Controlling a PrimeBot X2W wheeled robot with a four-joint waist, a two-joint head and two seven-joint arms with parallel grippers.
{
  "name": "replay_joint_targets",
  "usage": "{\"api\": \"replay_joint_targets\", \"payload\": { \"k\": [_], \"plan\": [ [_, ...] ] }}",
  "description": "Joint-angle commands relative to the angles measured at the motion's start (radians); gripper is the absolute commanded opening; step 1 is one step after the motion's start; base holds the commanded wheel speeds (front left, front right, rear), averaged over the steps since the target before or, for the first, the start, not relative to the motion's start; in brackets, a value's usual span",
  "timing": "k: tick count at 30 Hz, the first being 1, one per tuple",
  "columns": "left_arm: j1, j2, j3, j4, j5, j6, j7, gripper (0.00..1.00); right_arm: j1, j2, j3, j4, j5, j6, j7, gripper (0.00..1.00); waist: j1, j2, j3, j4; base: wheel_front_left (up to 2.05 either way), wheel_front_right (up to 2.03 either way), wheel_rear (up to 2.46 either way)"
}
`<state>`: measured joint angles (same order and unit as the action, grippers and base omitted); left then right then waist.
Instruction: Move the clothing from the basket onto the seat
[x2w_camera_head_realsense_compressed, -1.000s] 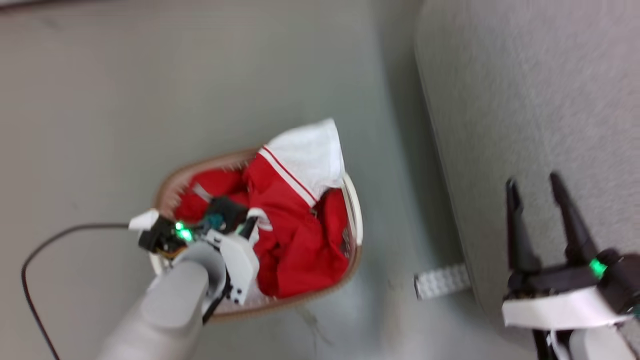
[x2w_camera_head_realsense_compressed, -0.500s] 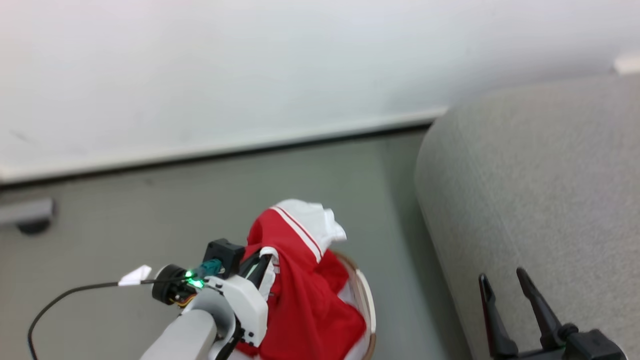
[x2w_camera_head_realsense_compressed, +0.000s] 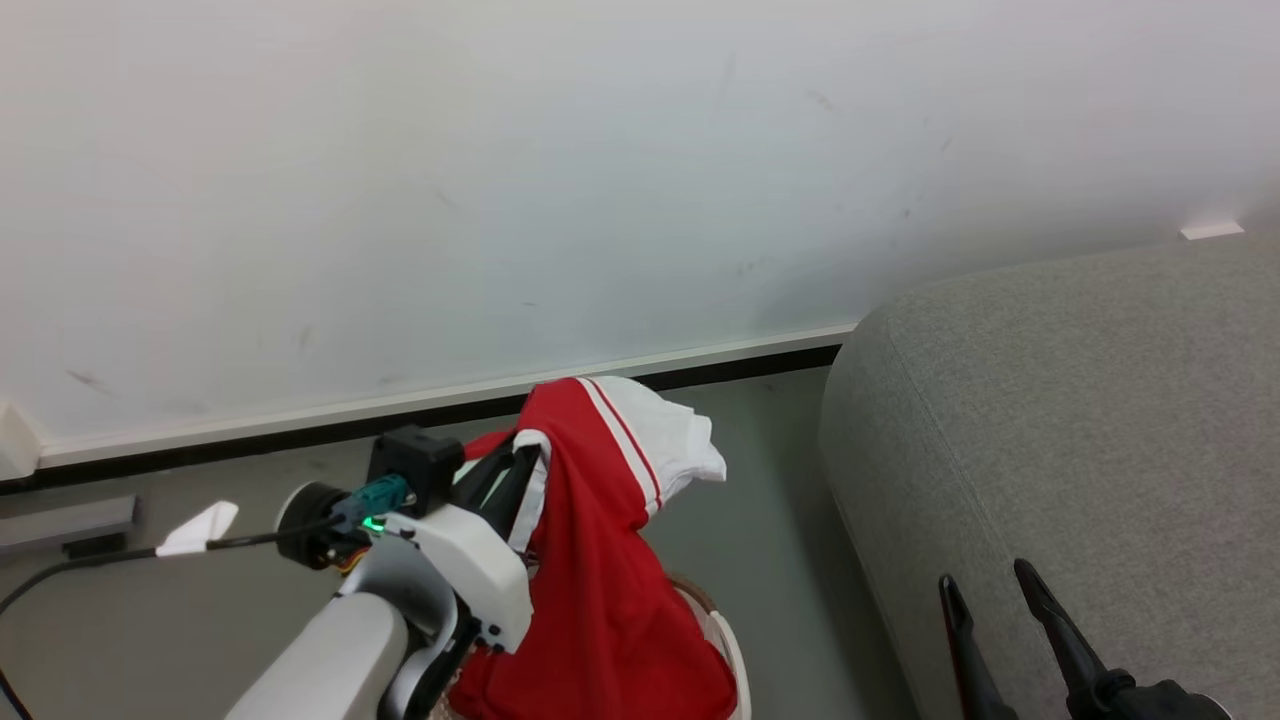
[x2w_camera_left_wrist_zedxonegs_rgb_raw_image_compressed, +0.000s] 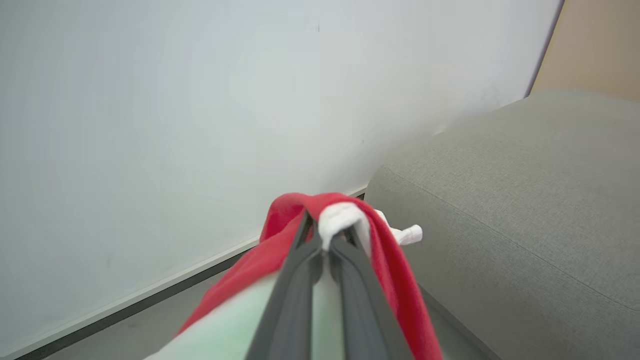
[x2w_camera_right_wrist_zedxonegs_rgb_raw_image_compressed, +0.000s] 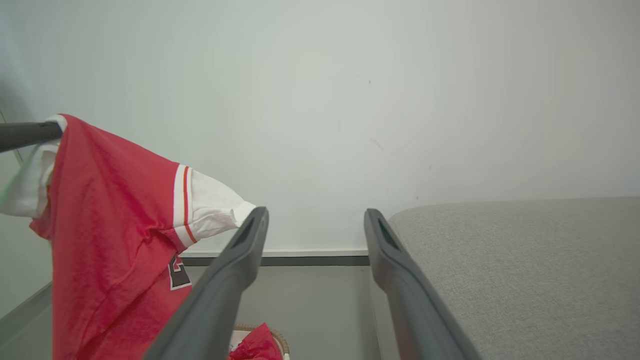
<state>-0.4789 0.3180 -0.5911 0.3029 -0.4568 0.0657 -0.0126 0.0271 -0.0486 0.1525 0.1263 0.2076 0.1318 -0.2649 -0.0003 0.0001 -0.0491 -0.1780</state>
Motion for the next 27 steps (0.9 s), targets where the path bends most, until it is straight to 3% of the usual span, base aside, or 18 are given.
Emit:
{"api": "replay_joint_targets", "payload": {
  "k": [1, 8, 16, 27],
  "plan": [
    [0.015, 0.008, 0.003, -0.013, -0.004, 0.007, 0.004, 0.0, 0.013, -0.003, 0.0, -0.005, -0.013, -0.002, 0.001, 1.0, 0.0003, -0.0001, -0.001, 0.0, 0.0, 0.0, 0.0],
    [0.034, 0.022, -0.008, -0.117, -0.002, 0.033, 0.054, 0.0, -0.042, -0.02, 0.093, -0.032, -0.046, -0.002, 0.001, 1.0, 0.0003, -0.0001, 0.0, -0.002, 0.0, 0.0, 0.0],
    [0.033, 0.006, -0.046, -0.154, 0.007, 0.028, 0.083, 0.0, -0.172, -0.076, 0.334, 0.0, -0.023, -0.002, 0.001, 1.0, 0.0003, -0.0001, 0.002, 0.004, 0.0, 0.0, 0.0],
    [0.007, -0.037, -0.118, -0.192, 0.023, 0.006, 0.11, 0.0, -0.394, -0.058, 0.538, 0.222, 0.031, -0.002, 0.001, 1.0, 0.0003, -0.0001, 0.001, 0.04, 0.0, 0.0, 0.0]
  ]
}}
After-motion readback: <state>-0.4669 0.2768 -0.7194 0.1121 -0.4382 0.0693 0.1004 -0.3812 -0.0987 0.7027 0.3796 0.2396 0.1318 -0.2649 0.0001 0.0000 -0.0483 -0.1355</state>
